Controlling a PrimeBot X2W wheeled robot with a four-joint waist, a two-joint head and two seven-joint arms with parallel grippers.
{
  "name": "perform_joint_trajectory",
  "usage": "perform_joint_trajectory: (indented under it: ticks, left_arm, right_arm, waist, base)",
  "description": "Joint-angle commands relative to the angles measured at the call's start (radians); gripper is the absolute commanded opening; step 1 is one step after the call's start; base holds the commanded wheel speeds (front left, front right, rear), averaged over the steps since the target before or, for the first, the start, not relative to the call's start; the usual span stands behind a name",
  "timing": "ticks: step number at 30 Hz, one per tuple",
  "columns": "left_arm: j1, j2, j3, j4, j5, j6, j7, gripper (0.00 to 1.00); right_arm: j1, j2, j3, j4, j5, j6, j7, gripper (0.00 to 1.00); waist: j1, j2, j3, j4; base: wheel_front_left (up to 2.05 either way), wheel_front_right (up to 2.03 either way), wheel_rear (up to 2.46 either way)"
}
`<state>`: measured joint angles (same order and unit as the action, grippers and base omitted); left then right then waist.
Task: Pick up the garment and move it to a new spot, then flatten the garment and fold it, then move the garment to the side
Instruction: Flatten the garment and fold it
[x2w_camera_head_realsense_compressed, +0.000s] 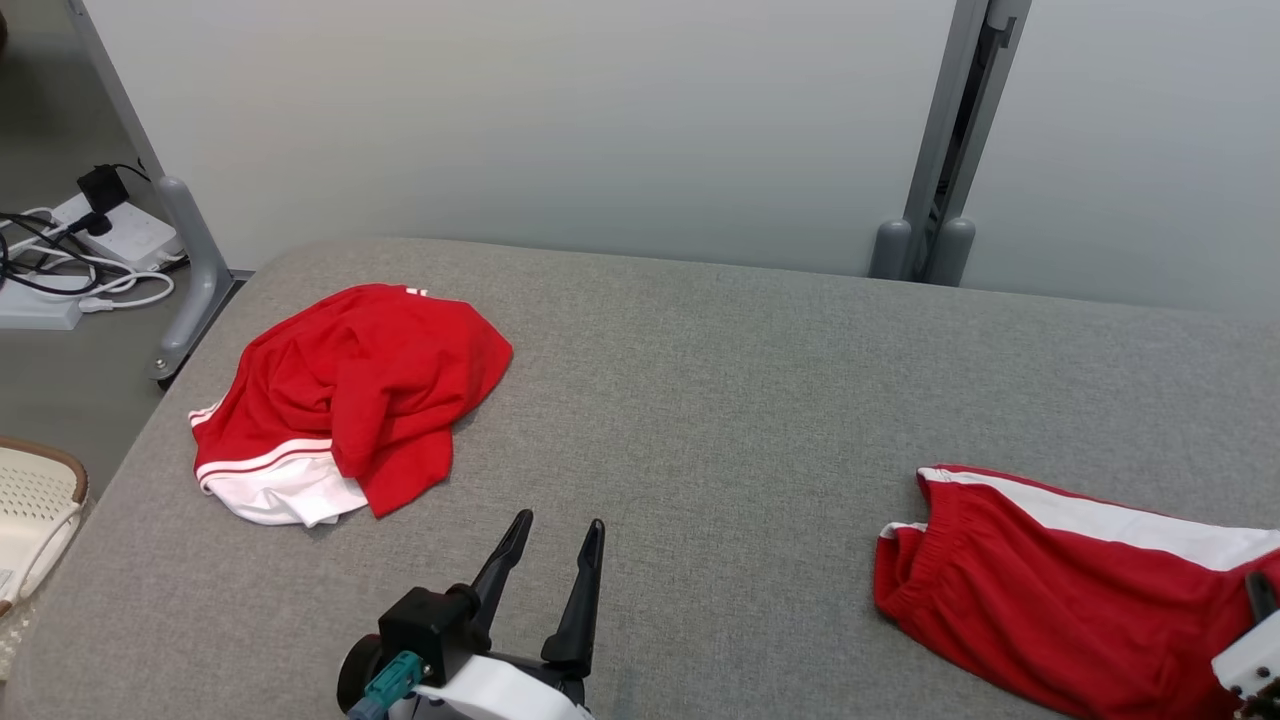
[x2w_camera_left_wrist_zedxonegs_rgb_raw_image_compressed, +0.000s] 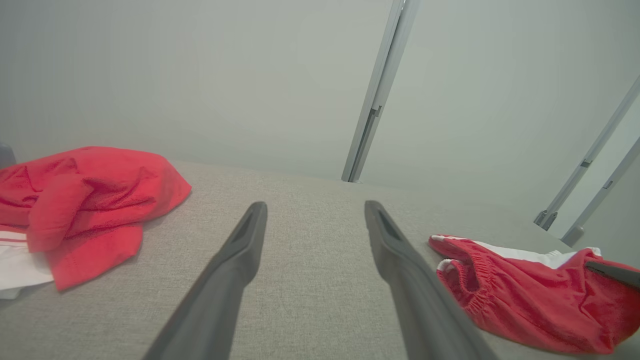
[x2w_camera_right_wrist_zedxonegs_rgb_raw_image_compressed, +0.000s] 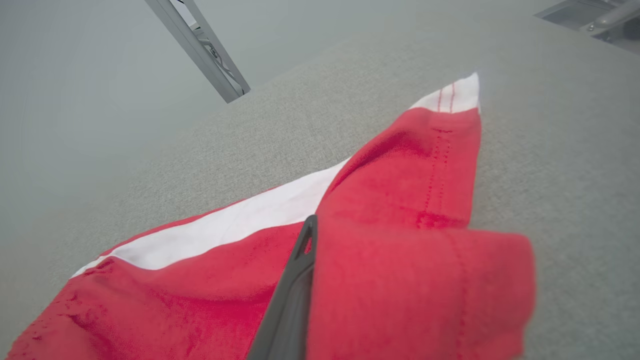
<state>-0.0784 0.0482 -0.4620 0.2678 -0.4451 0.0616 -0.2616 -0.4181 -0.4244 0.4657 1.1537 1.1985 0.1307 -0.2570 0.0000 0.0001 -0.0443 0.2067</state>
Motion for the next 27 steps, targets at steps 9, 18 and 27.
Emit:
perform_joint_trajectory:
  ticks: [9, 18, 27]
  left_arm:
    - [0.011, 0.005, 0.035, 0.007, 0.007, -0.017, -0.003, 1.00]
    - [0.018, 0.005, 0.052, 0.011, 0.008, -0.027, -0.003, 1.00]
    - [0.025, 0.005, 0.053, 0.010, 0.010, -0.028, -0.003, 1.00]
  right_arm:
    - [-0.009, 0.038, -0.081, -0.174, -0.240, 0.000, -0.009, 0.00]
    - [0.066, 0.126, -0.078, -0.277, -0.391, 0.000, -0.009, 0.00]
    - [0.093, 0.183, 0.006, -0.278, -0.442, 0.000, -0.009, 0.00]
  waist:
    - [0.0000, -0.0001, -0.021, 0.014]
    - [0.0000, -0.0001, -0.029, 0.034]
    - [0.0000, -0.0001, -0.025, 0.057]
  base:
    - [0.00, 0.00, 0.00]
    - [0.00, 0.00, 0.00]
    - [0.00, 0.00, 0.00]
